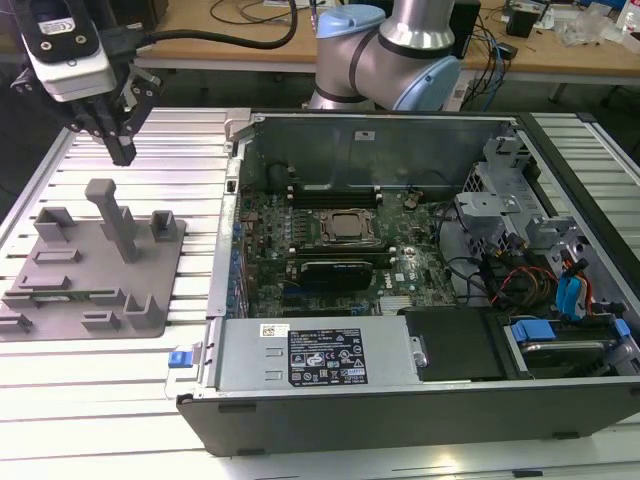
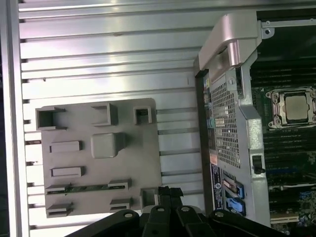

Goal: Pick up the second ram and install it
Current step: 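Reach for the second ram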

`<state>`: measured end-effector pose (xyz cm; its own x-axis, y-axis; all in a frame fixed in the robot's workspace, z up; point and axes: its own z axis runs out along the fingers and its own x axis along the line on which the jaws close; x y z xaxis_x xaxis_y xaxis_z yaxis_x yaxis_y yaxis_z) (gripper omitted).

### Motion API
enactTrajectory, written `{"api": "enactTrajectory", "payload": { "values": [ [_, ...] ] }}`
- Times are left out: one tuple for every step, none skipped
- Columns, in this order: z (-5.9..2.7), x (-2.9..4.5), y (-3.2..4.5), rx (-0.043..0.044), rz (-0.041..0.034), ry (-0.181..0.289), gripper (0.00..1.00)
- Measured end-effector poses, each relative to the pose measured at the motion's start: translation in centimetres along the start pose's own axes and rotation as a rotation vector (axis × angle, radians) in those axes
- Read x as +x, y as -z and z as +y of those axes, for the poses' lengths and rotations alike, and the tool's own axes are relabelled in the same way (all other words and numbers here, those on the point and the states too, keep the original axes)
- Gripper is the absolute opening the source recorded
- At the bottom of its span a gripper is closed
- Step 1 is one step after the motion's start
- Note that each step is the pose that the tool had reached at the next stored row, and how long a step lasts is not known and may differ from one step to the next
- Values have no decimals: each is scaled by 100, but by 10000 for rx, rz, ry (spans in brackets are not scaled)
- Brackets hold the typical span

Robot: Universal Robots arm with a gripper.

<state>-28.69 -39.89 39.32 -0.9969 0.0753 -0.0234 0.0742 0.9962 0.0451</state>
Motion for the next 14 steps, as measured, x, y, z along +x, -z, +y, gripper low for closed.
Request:
{"api": "enactTrajectory", "payload": {
  "values": [
    [-2, 21, 1, 0, 1, 0, 8],
    [-3, 40, 1, 0, 0, 0, 8],
    [-5, 70, 2, 1, 1, 1, 8],
    [-7, 101, 3, 1, 1, 0, 8],
    [-11, 144, 4, 0, 0, -1, 8],
    [-12, 160, 4, 0, 1, -1, 8],
    [-14, 184, 5, 1, 1, 0, 8],
    [-17, 231, 7, 1, 1, 1, 8],
    [-21, 279, 8, 1, 2, 5, 8],
    [-22, 296, 9, 1, 1, 5, 8],
    [-24, 319, 9, 0, 1, 5, 8],
    [-26, 347, 9, 0, 1, 6, 8],
    [-27, 366, 10, 0, 1, 6, 8],
    [-28, 381, 11, 1, 1, 5, 8]
  ]
}}
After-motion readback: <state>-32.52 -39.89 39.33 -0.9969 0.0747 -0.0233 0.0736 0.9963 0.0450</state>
